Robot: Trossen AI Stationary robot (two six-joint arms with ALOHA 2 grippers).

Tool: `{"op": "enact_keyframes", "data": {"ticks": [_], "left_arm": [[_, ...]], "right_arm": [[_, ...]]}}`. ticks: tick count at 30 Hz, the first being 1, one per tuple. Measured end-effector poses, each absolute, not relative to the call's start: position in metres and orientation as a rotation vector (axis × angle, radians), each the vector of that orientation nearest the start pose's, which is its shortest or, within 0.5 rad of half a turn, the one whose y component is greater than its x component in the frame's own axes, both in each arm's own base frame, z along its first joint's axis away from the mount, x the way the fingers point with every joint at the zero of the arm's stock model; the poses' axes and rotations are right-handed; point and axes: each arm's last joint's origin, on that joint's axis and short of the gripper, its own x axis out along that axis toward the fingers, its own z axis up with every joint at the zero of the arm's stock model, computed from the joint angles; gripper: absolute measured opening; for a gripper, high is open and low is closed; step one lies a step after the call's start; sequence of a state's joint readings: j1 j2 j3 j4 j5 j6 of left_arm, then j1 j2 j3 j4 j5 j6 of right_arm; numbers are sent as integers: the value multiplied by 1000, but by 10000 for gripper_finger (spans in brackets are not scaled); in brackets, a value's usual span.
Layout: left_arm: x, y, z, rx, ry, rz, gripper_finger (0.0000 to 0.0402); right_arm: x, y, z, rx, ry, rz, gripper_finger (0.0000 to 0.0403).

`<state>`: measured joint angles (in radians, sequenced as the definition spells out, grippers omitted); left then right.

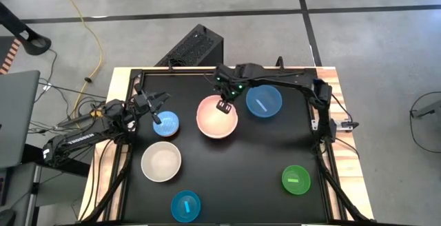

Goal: Nest bowls inside each other
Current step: Stack the light orange transparent bowl on top of the white bowl

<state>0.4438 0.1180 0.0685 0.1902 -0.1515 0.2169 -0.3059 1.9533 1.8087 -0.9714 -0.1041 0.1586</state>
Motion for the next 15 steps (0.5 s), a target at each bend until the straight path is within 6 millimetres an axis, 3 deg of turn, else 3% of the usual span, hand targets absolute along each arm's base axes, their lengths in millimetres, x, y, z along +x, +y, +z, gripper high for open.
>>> {"op": "enact_keyframes", "data": {"ticks": [4,15], "left_arm": [[89,47,196,230,-76,608,94],[89,47,196,229,-77,607,94]], "right_arm": [[394,-124,274,379,1076,-278,3],[395,-124,267,378,1069,-283,4]]}}
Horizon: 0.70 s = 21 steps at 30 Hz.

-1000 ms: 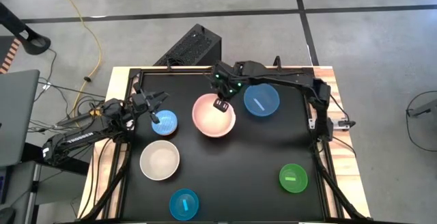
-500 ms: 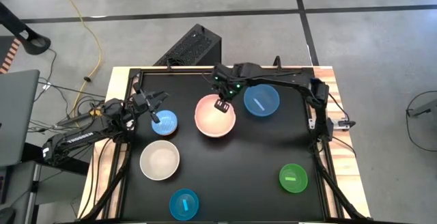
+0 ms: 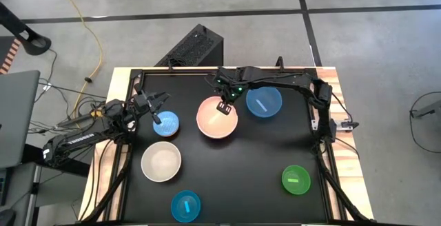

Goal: Nest bowls inside each other
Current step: Stack the light orange transparent bowl on top of the white bowl

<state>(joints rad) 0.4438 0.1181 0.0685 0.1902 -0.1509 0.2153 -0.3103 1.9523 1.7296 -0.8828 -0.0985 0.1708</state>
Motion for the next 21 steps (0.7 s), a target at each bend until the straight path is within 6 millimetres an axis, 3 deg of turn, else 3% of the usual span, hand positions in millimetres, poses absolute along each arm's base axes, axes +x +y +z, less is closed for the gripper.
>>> {"op": "enact_keyframes", "data": {"ticks": [21], "left_arm": [[89,47,196,228,-78,607,94]], "right_arm": [[394,-127,266,373,1070,-333,17]]}}
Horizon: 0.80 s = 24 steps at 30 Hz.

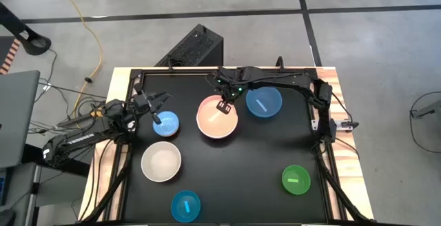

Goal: Nest bowls inside each other
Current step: Stack the light orange transparent bowl on top of the white bowl

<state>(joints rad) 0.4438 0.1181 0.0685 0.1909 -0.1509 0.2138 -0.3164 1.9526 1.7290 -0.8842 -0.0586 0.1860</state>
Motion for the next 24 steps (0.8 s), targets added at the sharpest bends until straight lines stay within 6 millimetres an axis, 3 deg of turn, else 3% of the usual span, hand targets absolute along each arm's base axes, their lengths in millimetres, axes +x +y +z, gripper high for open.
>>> {"op": "enact_keyframes", "data": {"ticks": [17,24], "left_arm": [[89,47,196,228,-79,607,94],[89,47,196,230,-78,610,94]], "right_arm": [[395,-122,268,321,1067,-362,114],[395,-124,283,322,1055,-365,153]]}}
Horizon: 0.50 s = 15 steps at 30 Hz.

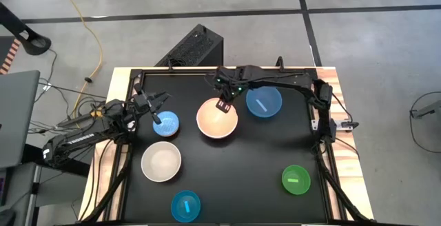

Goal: Nest bowls inside each other
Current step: Stack the light orange transparent bowl on top of the white bowl

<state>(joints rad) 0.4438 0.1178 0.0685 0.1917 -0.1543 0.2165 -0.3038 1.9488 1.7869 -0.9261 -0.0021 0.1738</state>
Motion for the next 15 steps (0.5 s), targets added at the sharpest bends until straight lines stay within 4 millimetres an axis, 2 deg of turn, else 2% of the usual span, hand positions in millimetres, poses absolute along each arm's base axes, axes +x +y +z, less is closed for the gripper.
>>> {"op": "enact_keyframes", "data": {"ticks": [7,15], "left_arm": [[89,47,196,231,-77,614,94],[89,48,196,241,-73,623,94]], "right_arm": [[393,-121,296,317,1067,-360,171],[401,-103,298,204,1049,-256,155]]}}
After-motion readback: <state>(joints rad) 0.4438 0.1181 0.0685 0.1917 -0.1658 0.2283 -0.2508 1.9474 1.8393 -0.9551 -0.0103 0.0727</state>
